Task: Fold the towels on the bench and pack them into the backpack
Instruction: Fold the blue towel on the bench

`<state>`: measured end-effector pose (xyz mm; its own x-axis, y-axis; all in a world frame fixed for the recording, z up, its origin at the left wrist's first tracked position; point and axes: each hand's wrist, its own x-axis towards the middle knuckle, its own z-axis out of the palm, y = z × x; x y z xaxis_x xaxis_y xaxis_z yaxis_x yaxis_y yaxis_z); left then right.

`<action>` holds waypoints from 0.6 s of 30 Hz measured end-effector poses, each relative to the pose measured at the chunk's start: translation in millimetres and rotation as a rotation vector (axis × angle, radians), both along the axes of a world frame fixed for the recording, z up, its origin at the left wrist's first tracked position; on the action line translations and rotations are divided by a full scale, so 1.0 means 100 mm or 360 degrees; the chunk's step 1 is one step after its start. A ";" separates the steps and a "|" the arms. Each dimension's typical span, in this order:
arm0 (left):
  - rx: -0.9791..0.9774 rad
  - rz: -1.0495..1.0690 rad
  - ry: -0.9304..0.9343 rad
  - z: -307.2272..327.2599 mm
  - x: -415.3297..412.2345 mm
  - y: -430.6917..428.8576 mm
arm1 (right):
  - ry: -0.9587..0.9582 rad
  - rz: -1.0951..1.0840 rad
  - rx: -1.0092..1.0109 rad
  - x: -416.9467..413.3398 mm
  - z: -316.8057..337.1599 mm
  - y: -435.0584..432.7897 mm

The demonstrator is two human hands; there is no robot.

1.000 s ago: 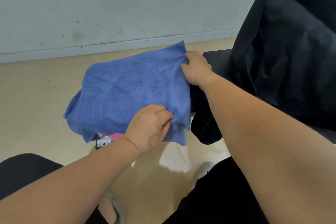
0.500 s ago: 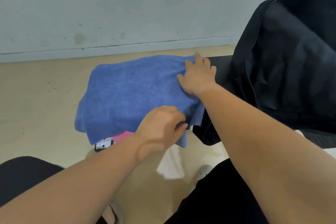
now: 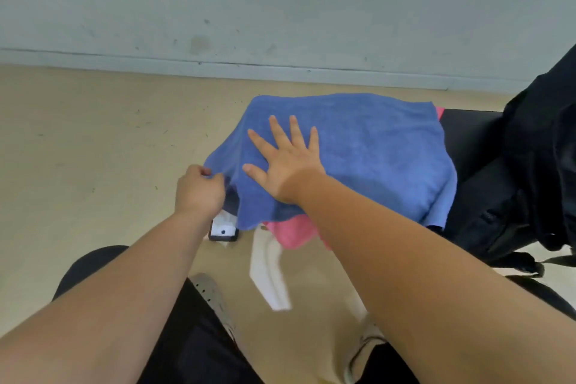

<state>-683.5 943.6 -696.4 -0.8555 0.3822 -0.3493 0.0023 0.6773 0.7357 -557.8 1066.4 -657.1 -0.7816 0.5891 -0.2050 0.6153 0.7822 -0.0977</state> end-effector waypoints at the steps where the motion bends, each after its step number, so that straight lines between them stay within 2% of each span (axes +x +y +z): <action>1: -0.0048 -0.0039 -0.0105 -0.07 -0.08 -0.03 | -0.0012 0.0035 0.0042 -0.06 -0.06 -0.06; 4: -0.0047 -0.0073 -0.0397 -0.18 -0.27 -0.08 | 0.0016 0.0029 0.0175 -0.09 -0.16 -0.12; 11: 0.0156 0.0201 -0.0971 -0.26 -0.37 -0.06 | 0.0055 0.0008 0.0216 -0.11 -0.18 -0.12; 18: 0.0279 0.0478 -0.1008 -0.35 -0.49 -0.07 | 0.0057 0.0005 0.0220 -0.10 -0.19 -0.13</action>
<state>-732.8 936.2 -731.7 -0.5860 0.2581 -0.7681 -0.6285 0.4534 0.6319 -568.0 1053.3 -675.8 -0.7890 0.6071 -0.0942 0.6106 0.7919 -0.0110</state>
